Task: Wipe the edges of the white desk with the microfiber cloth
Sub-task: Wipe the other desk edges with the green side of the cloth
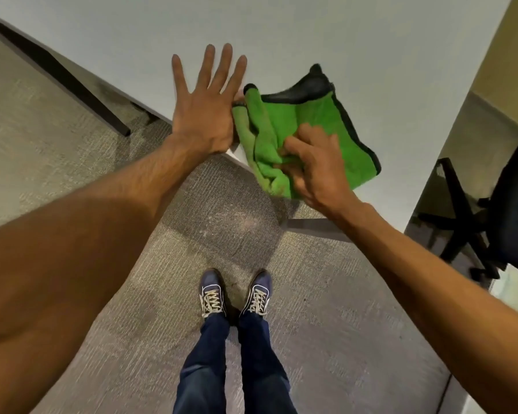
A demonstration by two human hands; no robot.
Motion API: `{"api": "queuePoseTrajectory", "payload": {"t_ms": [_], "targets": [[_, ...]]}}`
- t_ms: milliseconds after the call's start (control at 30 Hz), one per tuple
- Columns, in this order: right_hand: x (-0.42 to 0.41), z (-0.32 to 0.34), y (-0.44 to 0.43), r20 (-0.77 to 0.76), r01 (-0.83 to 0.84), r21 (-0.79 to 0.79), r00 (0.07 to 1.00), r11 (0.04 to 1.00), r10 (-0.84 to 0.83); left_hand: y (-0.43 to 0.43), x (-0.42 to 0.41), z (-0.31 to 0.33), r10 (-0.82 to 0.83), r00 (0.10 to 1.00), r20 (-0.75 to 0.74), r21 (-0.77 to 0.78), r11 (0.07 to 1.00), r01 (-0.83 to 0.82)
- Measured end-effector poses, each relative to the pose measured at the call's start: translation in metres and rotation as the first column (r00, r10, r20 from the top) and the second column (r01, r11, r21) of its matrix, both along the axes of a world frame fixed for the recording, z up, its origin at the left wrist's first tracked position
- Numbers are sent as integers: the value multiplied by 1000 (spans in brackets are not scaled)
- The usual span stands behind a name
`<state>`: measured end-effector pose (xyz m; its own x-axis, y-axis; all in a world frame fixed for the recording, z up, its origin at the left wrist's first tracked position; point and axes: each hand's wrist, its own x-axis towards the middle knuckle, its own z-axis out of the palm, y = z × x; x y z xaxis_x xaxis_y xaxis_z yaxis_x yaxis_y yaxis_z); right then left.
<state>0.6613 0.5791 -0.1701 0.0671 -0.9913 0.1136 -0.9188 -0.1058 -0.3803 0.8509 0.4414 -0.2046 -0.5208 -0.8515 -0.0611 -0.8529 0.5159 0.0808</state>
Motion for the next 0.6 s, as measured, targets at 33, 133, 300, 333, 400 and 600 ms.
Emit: {"api": "queuePoseTrajectory", "payload": {"t_ms": [33,133,300,333,400,600], "targets": [[-13,1,8,-15,-2,1,1000,1000,2,0,-1,0,12,1000,-19,5,1000,-12],[-42,1,1,-30,113,-30,993,993,-114,3,-4,1,44,997,-68,5,999,-44],[-11,-6,-21,54,364,-49,931,930,-361,0,-5,0,39,998,-59,-9,999,-39],[0,-8,-20,57,333,-64,942,941,-330,0,-5,-1,38,998,-51,-14,999,-39],[21,-10,-16,41,239,-93,971,967,-236,0,-4,-3,23,1000,-9,-17,1000,-23],[11,-6,-28,-22,-19,-82,1000,996,17,1,0,3,-13,1000,26,-12,1000,13]]}}
